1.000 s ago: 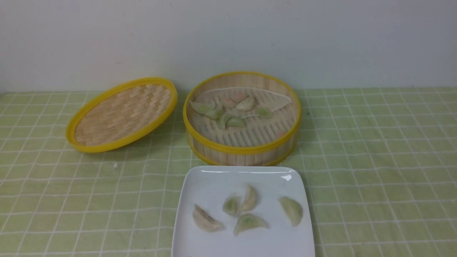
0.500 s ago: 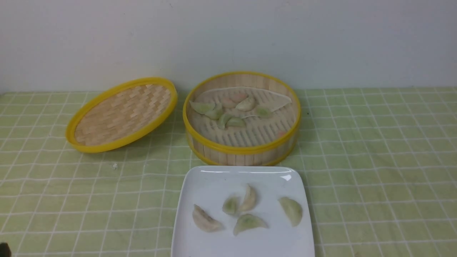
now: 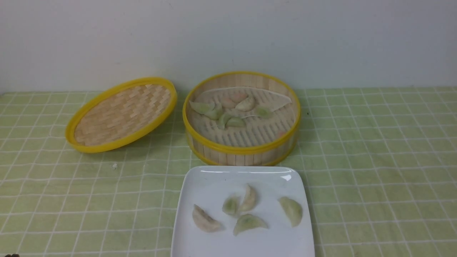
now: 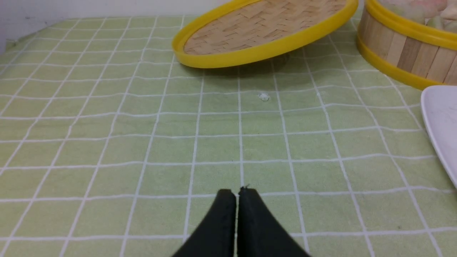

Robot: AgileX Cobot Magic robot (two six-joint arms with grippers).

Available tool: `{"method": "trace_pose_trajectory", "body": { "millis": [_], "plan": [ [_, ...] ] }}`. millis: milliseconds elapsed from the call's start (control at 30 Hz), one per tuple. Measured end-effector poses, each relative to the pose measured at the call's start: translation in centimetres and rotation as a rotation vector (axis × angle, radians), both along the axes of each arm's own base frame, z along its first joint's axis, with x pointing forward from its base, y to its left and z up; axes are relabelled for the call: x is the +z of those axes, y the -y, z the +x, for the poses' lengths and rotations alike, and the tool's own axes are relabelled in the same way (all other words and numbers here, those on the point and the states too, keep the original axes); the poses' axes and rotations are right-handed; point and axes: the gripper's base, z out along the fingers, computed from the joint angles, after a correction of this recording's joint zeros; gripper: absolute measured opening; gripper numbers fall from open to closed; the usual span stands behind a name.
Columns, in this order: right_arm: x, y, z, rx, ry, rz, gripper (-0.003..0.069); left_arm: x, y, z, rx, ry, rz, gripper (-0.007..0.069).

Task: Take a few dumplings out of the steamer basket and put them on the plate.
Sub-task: Use the right arm to put the dumpling into the plate

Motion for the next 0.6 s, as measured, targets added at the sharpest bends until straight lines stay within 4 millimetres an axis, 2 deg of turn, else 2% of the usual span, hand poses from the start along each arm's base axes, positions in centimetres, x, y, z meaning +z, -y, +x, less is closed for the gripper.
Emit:
{"method": "trace_pose_trajectory", "body": {
  "millis": [433, 600],
  "plan": [
    [0.0, 0.0, 0.0, 0.0, 0.0, 0.0, -0.0015, 0.0, 0.0, 0.0, 0.0, 0.0, 0.001, -0.0006],
    [-0.49, 0.02, 0.31, -0.053, 0.021, -0.078, -0.0015, -0.03, 0.0, 0.0, 0.0, -0.001, 0.001, -0.0006]
  ]
}}
